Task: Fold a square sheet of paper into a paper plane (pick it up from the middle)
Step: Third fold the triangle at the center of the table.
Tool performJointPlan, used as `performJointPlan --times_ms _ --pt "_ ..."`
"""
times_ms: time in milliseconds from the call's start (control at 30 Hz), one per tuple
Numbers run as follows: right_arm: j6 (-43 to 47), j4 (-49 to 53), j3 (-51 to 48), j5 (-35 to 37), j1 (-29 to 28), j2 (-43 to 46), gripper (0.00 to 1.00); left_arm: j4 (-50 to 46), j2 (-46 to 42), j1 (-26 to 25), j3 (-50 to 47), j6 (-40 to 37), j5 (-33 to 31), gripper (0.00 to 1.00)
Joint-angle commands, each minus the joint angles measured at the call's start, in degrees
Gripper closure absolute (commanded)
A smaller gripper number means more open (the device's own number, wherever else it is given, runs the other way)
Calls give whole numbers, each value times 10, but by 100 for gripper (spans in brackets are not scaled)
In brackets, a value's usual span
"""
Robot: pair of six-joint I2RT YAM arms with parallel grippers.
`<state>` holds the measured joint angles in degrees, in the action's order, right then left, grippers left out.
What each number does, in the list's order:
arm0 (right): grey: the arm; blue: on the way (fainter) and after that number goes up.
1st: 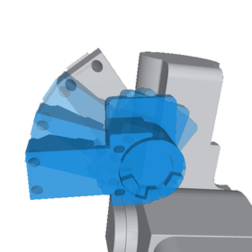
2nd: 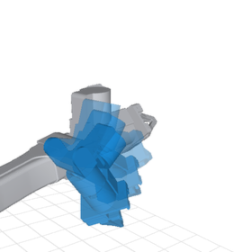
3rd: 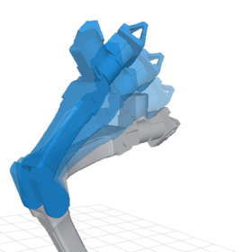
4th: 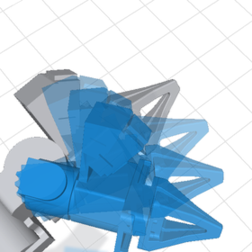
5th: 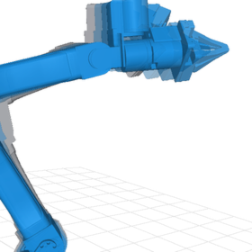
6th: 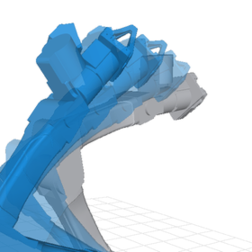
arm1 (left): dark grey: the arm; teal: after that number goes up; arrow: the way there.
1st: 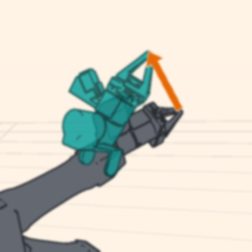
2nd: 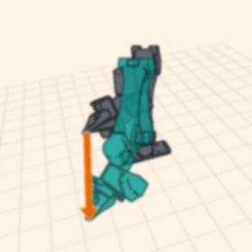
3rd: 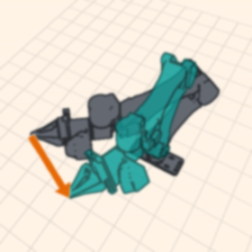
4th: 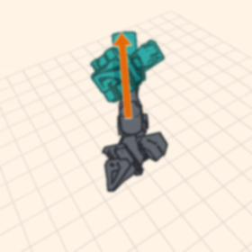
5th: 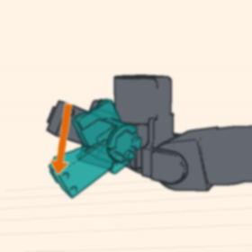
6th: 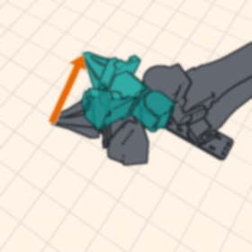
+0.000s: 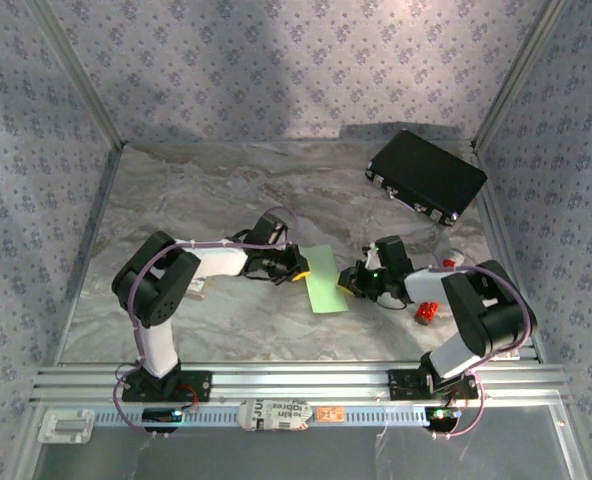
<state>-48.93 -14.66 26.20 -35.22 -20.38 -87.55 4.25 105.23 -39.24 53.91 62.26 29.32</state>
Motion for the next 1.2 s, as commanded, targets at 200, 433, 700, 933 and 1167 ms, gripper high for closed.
performJointPlan --times_ms 200,433,700,933,1167 --pt "103 156 29 99 -46 137 52 -9 -53 45 -32 -19 36 94" --pt "279 197 72 278 -189 186 45 -36 -69 84 -36 -48 73 93" --pt "507 105 77 461 -382 154 39 -41 -68 96 -29 -56 94 93" --pt "594 59 95 584 -465 61 39 -39 -62 96 -23 -56 99 93" --pt "608 20 89 649 -481 27 45 -39 -58 96 -21 -54 99 93"
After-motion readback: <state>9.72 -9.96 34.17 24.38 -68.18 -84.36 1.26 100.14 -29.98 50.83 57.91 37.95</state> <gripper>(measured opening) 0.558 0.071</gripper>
